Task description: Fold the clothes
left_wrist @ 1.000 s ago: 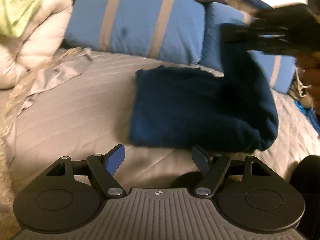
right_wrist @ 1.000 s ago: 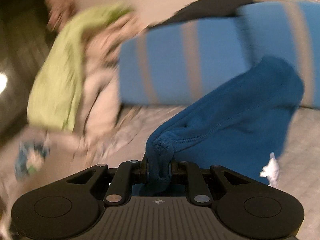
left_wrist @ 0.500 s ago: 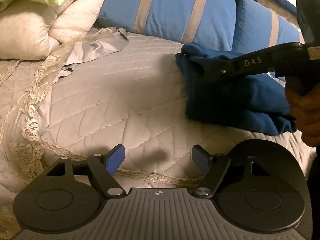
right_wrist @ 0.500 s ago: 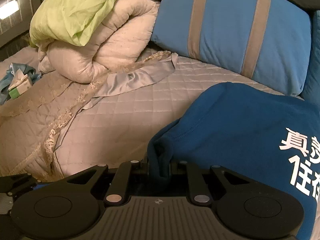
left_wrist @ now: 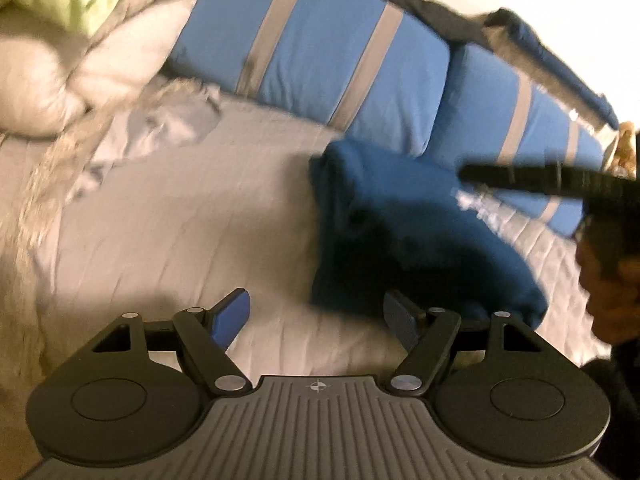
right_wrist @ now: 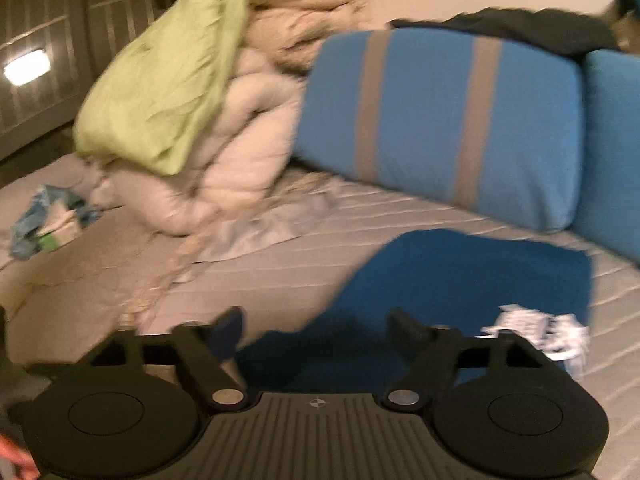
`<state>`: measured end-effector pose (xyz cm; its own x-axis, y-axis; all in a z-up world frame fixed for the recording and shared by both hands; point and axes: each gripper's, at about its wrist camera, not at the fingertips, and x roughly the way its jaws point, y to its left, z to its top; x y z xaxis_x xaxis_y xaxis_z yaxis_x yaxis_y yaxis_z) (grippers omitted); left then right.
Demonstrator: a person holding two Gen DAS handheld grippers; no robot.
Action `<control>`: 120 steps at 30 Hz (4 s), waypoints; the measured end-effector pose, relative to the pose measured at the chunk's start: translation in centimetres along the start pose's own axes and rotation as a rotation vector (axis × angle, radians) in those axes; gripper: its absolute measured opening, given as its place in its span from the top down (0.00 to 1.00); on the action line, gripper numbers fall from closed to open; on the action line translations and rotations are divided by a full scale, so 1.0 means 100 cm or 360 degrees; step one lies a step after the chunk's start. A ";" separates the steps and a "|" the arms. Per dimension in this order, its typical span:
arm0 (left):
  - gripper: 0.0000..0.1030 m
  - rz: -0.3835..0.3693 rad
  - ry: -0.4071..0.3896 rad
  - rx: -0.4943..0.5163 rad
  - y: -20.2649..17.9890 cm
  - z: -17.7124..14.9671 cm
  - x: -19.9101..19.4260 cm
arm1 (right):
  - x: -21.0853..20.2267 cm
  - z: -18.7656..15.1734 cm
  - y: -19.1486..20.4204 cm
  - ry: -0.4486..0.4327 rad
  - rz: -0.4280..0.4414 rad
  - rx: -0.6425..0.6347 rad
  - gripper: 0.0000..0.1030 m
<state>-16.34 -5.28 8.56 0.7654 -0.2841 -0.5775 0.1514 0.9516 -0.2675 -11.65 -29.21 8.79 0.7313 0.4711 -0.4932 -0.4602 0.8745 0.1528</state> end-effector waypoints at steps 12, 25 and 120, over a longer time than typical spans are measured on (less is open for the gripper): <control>0.29 0.0018 0.0080 0.0234 -0.048 0.061 0.068 | -0.030 -0.034 -0.061 0.0078 -0.0332 0.0103 0.04; 0.26 0.0057 0.0517 0.0070 -0.012 0.055 0.131 | -0.038 -0.047 -0.091 0.0107 -0.0393 0.0264 0.03; 0.75 -0.0828 0.0519 -0.0553 0.024 0.066 0.090 | 0.010 0.062 -0.182 -0.0017 -0.0127 0.0484 0.75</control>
<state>-4.98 -4.75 7.84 0.4132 -0.7643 -0.4950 0.1968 0.6057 -0.7710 0.57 -43.91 10.87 0.7652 0.3995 -0.5049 -0.2310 0.9024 0.3639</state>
